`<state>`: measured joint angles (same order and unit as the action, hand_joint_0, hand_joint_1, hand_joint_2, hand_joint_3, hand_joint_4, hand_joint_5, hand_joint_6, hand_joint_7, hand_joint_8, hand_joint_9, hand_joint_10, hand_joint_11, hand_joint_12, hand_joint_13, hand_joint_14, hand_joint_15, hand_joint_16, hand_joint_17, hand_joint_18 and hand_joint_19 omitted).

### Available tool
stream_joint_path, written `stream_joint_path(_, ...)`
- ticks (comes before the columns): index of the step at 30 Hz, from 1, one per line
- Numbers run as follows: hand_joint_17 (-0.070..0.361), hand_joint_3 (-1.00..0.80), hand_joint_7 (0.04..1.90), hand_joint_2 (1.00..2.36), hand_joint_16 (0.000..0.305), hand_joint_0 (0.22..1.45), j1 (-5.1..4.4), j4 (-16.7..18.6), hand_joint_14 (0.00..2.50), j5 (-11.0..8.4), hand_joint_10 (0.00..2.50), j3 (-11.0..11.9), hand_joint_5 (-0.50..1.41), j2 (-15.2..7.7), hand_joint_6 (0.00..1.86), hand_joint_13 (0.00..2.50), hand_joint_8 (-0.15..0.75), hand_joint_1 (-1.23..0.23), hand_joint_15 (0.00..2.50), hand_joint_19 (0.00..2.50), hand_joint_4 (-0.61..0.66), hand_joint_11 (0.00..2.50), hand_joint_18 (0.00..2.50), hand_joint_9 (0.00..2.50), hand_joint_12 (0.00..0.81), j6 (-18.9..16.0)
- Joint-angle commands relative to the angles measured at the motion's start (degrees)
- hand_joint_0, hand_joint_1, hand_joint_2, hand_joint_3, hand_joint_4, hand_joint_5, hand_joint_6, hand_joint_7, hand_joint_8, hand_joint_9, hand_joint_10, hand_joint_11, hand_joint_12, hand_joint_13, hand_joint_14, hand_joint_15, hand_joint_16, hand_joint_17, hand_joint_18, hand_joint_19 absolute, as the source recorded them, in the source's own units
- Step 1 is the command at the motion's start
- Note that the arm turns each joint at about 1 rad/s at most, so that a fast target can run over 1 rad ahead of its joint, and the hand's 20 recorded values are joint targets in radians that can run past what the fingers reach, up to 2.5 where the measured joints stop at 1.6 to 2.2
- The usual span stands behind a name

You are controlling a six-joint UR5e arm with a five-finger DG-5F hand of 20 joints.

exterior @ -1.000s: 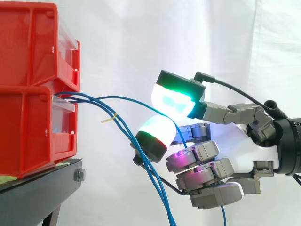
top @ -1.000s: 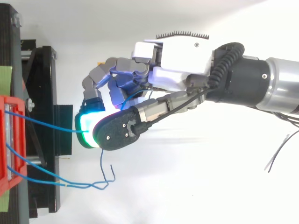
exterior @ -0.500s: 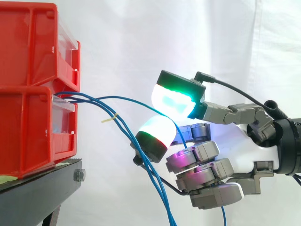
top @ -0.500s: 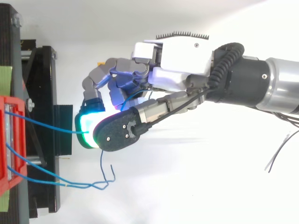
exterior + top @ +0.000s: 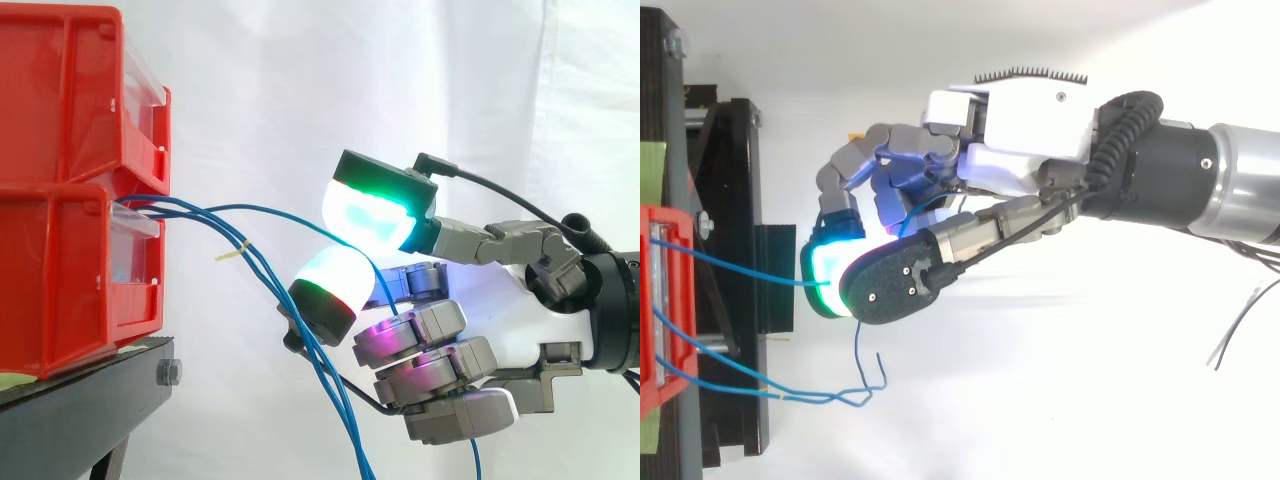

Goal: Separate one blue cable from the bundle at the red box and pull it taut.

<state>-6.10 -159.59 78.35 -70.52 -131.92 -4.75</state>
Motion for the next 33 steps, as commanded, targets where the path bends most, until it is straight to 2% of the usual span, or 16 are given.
stream_joint_path(1, 0.104, -0.27, 1.07, 1.01, 0.046, 0.73, 0.04, -0.02, 2.50, -0.04, 2.50, 0.03, -0.19, 0.00, 0.94, 0.64, 0.334, -0.75, 1.44, 1.48, -0.08, 1.66, 1.16, 0.41, 0.437, 0.00)
stream_joint_path(33, 0.103, -0.27, 1.07, 1.02, 0.046, 0.73, -0.05, -0.02, 2.50, 0.14, 2.50, -0.05, -0.19, 0.00, 0.94, 0.65, 0.330, -0.75, 1.46, 1.50, -0.07, 1.68, 1.16, 0.42, 0.436, 0.00)
